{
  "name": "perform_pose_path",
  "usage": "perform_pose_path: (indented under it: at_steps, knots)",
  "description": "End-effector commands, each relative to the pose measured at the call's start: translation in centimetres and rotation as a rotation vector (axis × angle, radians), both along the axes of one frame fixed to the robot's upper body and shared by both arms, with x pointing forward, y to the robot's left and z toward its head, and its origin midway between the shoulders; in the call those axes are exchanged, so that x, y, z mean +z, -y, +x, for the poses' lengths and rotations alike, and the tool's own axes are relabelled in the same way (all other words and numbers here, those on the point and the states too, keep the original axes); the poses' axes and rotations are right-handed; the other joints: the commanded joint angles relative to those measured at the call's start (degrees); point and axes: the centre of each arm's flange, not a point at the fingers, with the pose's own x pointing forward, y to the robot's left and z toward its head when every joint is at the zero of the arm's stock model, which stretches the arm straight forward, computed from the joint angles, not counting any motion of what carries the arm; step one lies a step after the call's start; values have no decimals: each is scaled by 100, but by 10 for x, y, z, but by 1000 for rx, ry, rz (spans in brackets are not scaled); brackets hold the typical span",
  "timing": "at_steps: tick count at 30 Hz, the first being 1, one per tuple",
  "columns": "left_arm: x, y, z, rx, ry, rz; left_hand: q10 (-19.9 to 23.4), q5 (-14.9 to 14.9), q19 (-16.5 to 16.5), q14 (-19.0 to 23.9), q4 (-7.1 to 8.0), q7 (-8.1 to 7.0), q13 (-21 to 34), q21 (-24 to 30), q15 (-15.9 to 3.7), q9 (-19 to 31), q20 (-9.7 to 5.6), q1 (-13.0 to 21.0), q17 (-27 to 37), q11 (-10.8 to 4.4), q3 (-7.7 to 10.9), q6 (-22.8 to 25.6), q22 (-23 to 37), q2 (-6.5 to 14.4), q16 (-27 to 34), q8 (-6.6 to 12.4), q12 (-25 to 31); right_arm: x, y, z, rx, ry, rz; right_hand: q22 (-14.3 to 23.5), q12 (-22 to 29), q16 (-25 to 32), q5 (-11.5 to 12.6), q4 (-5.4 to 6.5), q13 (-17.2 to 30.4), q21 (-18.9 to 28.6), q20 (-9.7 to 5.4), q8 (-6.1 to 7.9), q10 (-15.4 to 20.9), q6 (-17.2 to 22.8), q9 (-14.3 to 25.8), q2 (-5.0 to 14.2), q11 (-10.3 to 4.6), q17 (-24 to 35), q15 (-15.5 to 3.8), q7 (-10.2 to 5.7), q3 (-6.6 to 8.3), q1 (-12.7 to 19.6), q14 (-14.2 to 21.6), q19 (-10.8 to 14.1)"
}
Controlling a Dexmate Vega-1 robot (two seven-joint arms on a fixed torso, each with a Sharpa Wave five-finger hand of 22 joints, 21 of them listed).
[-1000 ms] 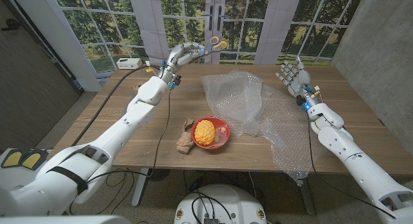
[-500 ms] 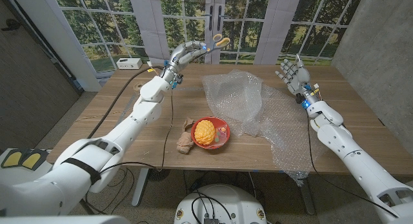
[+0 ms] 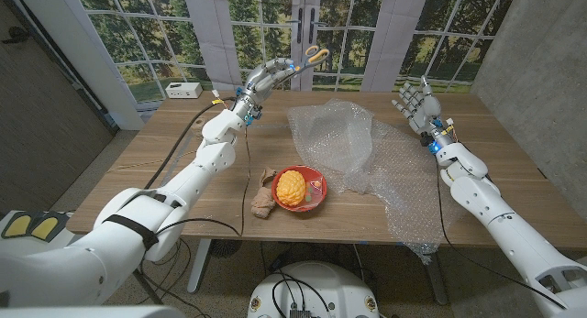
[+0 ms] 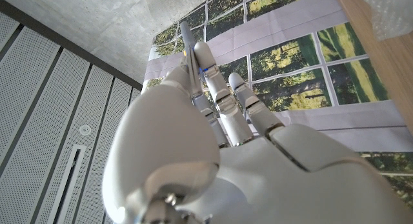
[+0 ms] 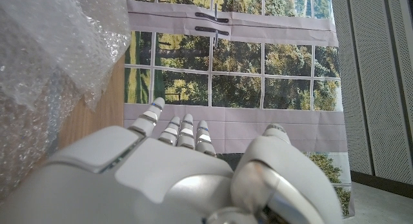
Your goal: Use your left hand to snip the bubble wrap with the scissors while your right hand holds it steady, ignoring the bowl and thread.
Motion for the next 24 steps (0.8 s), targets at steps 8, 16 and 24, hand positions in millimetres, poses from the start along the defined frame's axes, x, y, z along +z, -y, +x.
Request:
perform_pose_path:
  at_steps: [8, 16, 24]
  knots:
    - [-3, 2, -1, -96, -15, 12, 35, 4, -64, -34, 13, -37, 29, -49, -348, -12, -318, 102, 62, 12, -22, 70, 24, -5, -13, -2, -34, -6, 2, -7, 3, 1, 8, 13, -3, 67, -8, 11, 17, 53, 50, 4, 24, 3, 11, -7, -31, 14, -7, -33, 47, -49, 73, 101]
    - [1, 4, -2, -128, -19, 30, 12, 6, -89, -46, 24, -52, 56, -75, -348, -35, -333, 109, 107, 5, -42, 55, 24, -6, -10, -14, -59, -10, 4, -12, 6, 0, 6, 18, 55, 79, -9, 12, 23, 78, 55, 14, 180, 32, 12, -3, -54, 17, -18, -20, 70, -55, 115, 183]
    - [5, 6, -1, -155, -19, 41, 3, 14, -107, -78, 37, -64, 73, -99, -349, -58, -325, 115, 145, -12, -56, 41, 25, 6, -19, -26, -86, -12, 0, -14, 43, 10, -30, 28, 179, 194, -15, 31, 48, 143, 171, 128, 598, 422, 16, -15, -35, 32, -43, -44, 105, -110, 479, 446]
